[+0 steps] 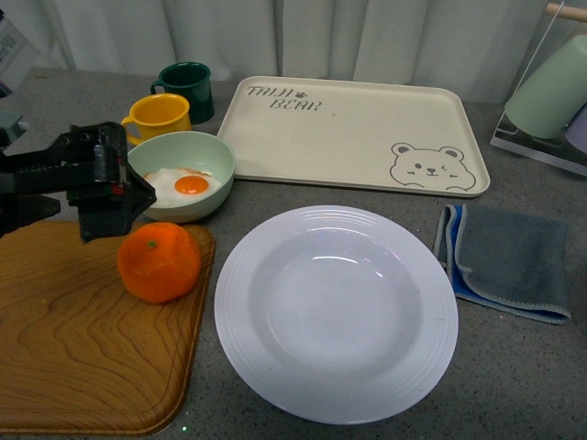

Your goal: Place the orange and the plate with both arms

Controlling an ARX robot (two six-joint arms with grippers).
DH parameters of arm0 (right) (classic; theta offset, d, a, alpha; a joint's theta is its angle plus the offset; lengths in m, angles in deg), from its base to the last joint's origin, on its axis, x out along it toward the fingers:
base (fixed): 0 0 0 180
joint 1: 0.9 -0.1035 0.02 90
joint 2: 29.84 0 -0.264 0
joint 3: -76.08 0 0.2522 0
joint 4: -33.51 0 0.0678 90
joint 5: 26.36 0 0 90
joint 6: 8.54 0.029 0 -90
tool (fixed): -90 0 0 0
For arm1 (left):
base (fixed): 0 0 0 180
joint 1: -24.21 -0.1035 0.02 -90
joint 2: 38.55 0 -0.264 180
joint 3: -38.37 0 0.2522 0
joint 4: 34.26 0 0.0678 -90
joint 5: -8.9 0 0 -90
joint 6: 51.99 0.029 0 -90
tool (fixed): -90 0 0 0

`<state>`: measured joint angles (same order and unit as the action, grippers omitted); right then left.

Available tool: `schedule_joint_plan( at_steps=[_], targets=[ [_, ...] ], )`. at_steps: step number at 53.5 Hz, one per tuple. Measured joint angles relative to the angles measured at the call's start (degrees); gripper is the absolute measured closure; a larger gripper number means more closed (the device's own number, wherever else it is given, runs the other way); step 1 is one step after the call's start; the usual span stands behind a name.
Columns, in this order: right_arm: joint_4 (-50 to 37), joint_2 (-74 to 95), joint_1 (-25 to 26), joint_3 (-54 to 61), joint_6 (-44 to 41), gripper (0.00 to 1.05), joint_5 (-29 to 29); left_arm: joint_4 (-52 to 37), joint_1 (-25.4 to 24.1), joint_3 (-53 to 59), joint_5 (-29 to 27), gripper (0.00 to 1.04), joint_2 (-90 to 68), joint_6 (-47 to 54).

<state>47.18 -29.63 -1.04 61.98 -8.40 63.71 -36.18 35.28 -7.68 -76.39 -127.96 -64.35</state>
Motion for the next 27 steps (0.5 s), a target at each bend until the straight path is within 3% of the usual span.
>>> schedule_joint_plan(
  at_steps=[27],
  targets=[
    [0.0, 0.0, 0.0, 0.0, 0.0, 0.09, 0.0, 0.7, 1.5, -5.9, 0.9, 0.07, -13.5, -2.8]
  ],
)
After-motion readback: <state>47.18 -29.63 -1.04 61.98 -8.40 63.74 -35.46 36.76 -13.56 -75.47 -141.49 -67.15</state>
